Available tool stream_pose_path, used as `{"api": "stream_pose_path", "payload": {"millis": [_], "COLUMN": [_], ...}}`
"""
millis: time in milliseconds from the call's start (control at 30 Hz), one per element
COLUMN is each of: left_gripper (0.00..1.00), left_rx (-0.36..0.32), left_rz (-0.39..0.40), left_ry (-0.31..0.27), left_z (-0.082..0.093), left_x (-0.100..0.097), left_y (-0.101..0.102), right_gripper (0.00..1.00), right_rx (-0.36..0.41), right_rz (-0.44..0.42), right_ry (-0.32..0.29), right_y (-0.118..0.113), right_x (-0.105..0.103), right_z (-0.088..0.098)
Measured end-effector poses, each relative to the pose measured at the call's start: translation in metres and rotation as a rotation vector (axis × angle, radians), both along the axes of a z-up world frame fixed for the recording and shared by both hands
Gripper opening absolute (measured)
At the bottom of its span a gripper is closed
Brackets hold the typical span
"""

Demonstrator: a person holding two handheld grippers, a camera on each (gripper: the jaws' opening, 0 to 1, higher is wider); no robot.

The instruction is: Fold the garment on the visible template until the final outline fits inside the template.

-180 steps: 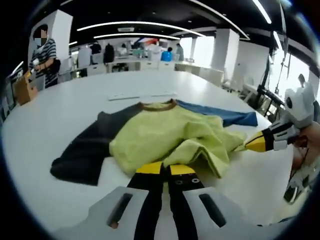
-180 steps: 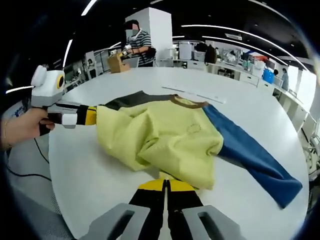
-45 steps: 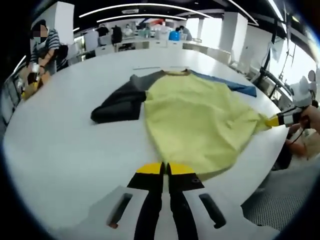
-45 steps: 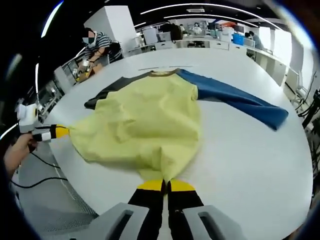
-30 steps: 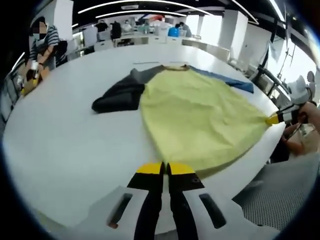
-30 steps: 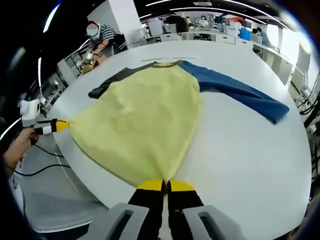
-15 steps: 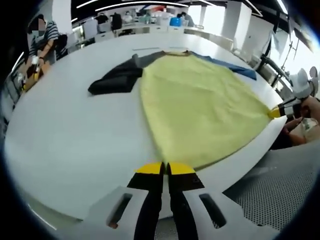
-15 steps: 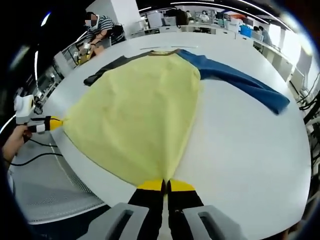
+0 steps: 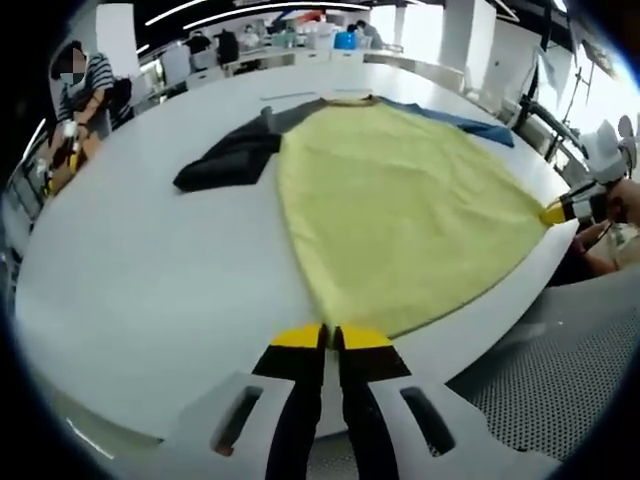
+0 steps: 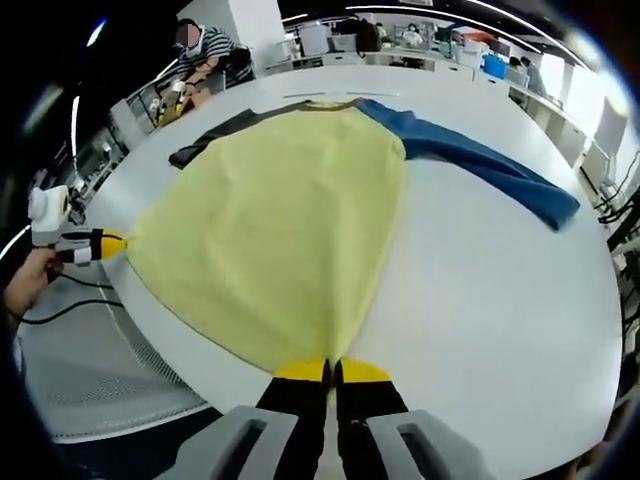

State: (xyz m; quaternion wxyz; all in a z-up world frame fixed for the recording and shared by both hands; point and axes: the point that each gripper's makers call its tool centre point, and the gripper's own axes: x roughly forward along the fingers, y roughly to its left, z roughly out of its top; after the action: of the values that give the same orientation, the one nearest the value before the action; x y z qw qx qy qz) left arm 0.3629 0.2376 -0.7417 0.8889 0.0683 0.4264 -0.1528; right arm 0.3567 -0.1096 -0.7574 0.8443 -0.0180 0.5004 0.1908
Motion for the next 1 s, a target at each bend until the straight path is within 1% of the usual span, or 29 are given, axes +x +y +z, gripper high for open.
{"api": "stream_pose_path", "payload": {"millis": [67,100,133,233,367,400,467,500,533,567,633,733,867,1000], "left_gripper": [0.06,0.07,0.11,0.19,0.32,0.35,0.39,0.41,0.46,0.49,0.57,0.68,0.77,0.87], "left_rx": [-0.002,-0.006,-0.016,-0.03,-0.071,-0.076,-0.066,-0.068,-0.074,-0.083,-0.095,-0.089,-0.11,-0.149], "left_rz": [0.008,0.013,0.018,0.019,-0.008,-0.016,-0.025,-0.033,-0.035,-0.029,-0.038,-0.043,-0.049,-0.056], "left_ry": [0.008,0.01,-0.001,-0.026,-0.076,-0.092,-0.096,-0.111,-0.126,-0.13,-0.163,-0.16,-0.191,-0.228], "left_z": [0.0,0.0,0.002,0.006,0.014,0.016,0.016,0.018,0.02,0.021,0.025,0.023,0.028,0.035], "left_x": [-0.001,-0.002,-0.002,-0.001,0.005,0.007,0.009,0.012,0.014,0.015,0.02,0.022,0.025,0.03], "left_y": [0.001,0.002,0.002,0.0,-0.008,-0.01,-0.01,-0.011,-0.012,-0.012,-0.013,-0.011,-0.01,-0.012], "right_gripper": [0.0,0.0,0.01,0.1,0.3,0.34,0.43,0.47,0.53,0.57,0.64,0.69,0.77,0.78], "right_rx": [0.011,0.016,0.018,0.028,0.05,0.061,0.071,0.079,0.091,0.113,0.139,0.178,0.188,0.184], "right_rz": [0.003,-0.01,-0.011,-0.018,-0.018,-0.014,-0.013,-0.016,-0.029,-0.055,-0.075,-0.117,-0.136,-0.175], "right_ry": [0.005,0.005,0.004,0.002,-0.031,-0.056,-0.094,-0.103,-0.112,-0.137,-0.161,-0.189,-0.245,-0.29], "right_y": [0.001,0.0,0.0,0.0,0.001,0.003,0.003,0.004,0.004,0.004,0.002,-0.001,-0.012,-0.032], "right_x": [-0.001,-0.002,-0.002,-0.003,0.0,0.004,0.01,0.012,0.014,0.019,0.026,0.035,0.047,0.06], "right_z": [0.0,0.001,0.001,0.005,0.012,0.016,0.022,0.025,0.027,0.032,0.038,0.045,0.055,0.063]}}
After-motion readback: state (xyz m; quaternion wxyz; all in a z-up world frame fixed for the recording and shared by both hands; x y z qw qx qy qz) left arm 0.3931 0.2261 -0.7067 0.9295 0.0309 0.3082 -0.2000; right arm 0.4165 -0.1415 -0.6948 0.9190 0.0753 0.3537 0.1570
